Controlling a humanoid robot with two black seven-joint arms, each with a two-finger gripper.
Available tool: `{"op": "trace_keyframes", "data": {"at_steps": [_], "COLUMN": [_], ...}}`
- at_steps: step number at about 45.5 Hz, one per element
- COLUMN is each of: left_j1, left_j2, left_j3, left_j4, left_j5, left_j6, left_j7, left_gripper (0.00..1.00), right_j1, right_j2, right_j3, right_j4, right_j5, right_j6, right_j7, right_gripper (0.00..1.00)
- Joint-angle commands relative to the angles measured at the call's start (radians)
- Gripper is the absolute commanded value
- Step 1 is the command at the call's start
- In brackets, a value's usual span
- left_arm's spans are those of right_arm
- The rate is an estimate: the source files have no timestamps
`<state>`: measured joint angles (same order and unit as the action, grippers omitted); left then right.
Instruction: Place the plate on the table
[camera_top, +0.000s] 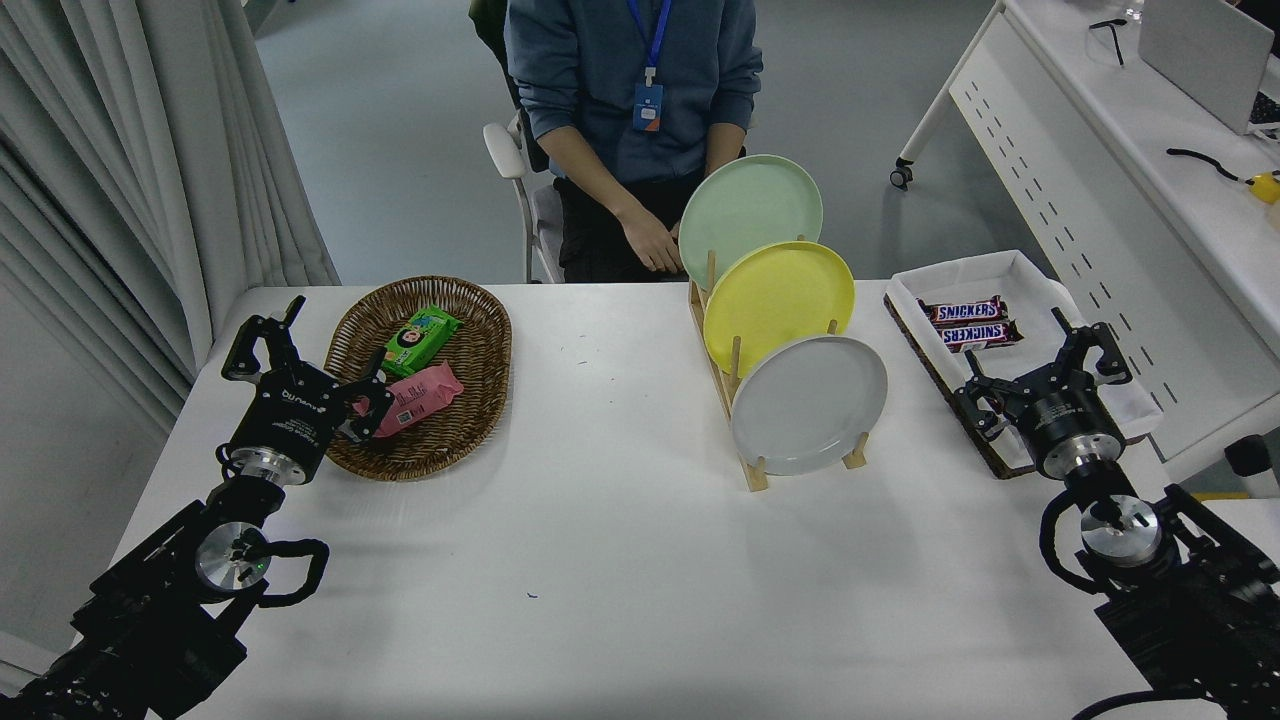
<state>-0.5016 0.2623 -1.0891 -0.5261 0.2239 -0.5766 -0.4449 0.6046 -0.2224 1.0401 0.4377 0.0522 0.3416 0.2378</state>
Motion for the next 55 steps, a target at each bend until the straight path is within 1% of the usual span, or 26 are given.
{"op": "trace_keyframes", "data": {"at_steps": [1, 23, 35, 42, 51, 55], "left_j1": [0.000, 0.000, 0.001, 0.000, 0.000, 0.000], "left_j2": [0.000, 0.000, 0.000, 0.000, 0.000, 0.000], "left_j3": [-0.006, 0.000, 0.000, 0.000, 0.000, 0.000], "left_j4": [0.000, 0.000, 0.000, 0.000, 0.000, 0.000], "left_j5": [-0.003, -0.020, -0.020, -0.020, -0.020, -0.020], "left_j6": [-0.003, 0.000, 0.000, 0.000, 0.000, 0.000], "left_j7": [0.000, 0.000, 0.000, 0.000, 0.000, 0.000], "left_gripper": [1.00, 1.00, 1.00, 1.00, 1.00, 1.00], "right_j1": [-0.009, -0.014, 0.009, 0.009, 0.010, 0.010], "right_j2": [0.011, 0.011, 0.008, -0.006, -0.020, -0.018], "right_j3": [-0.014, -0.014, -0.011, -0.015, -0.028, -0.029], "right_j4": [-0.005, -0.005, -0.005, -0.005, -0.007, -0.007], "right_j5": [0.000, 0.000, 0.000, 0.000, 0.003, 0.003], "right_j6": [0.000, 0.000, -0.003, -0.001, -0.035, -0.038], "right_j7": [0.000, -0.002, 0.000, -0.012, -0.098, -0.106], "right_gripper": [0.99, 0.99, 0.99, 0.99, 0.99, 0.99]}}
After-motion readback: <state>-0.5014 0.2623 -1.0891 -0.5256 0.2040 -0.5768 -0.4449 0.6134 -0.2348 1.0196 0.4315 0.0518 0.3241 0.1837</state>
